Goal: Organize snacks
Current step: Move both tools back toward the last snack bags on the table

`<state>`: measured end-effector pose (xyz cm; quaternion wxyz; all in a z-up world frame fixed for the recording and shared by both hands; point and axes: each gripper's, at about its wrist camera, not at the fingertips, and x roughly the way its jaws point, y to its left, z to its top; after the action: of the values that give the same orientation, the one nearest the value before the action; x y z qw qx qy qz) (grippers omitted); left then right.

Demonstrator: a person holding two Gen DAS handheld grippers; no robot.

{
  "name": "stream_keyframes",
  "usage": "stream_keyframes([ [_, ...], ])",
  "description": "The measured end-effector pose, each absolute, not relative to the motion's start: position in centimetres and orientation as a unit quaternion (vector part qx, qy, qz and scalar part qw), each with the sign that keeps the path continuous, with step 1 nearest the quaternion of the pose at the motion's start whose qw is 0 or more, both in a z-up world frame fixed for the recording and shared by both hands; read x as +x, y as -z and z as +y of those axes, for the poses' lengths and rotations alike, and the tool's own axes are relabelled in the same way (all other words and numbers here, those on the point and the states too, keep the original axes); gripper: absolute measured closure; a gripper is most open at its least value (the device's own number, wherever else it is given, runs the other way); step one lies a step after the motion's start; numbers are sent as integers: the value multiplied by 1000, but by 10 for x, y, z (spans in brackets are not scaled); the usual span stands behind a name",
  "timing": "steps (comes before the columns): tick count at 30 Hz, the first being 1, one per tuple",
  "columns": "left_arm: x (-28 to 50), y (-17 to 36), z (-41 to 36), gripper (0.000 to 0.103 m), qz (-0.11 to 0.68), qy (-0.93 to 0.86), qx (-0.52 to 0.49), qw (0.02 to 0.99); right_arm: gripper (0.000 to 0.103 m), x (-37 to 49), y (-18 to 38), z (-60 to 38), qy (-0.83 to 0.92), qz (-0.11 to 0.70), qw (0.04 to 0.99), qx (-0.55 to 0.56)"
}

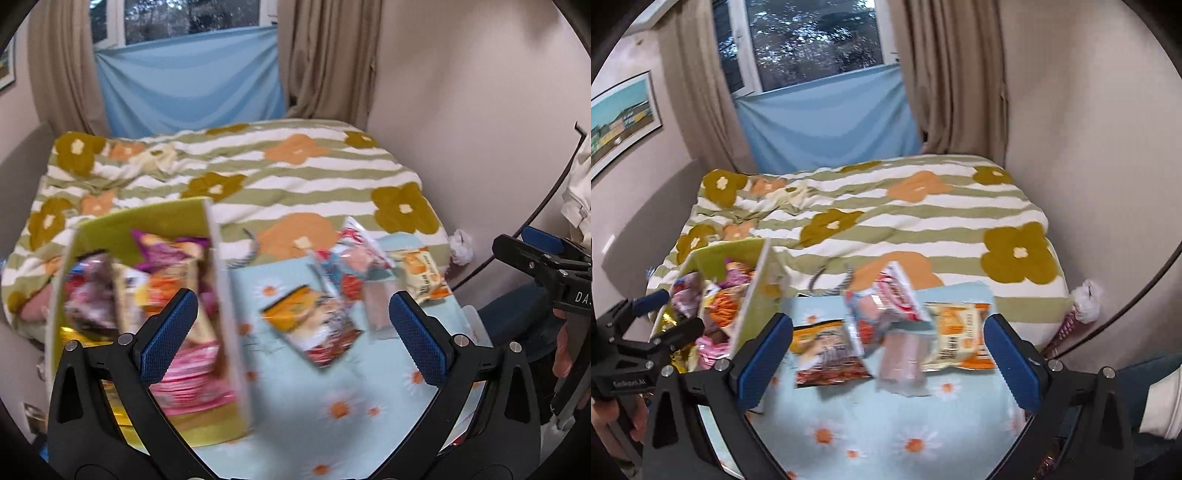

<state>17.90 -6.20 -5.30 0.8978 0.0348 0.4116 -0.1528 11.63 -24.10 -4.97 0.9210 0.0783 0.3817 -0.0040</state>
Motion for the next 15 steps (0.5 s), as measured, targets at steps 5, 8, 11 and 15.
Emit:
stream_keyframes([
  [5,192,87,-125,0,446,150,49,881,0,133,74,-285,-7,408,908,93],
  [8,198,110,-152,0,465,148,49,871,0,147,94,-306,-15,425,900,98],
  [11,205,140,-178,0,485,144,48,861,0,163,121,-320,-29,443,890,104],
  [15,213,174,-201,0,503,141,46,851,0,185,157,-331,-47,470,875,111],
])
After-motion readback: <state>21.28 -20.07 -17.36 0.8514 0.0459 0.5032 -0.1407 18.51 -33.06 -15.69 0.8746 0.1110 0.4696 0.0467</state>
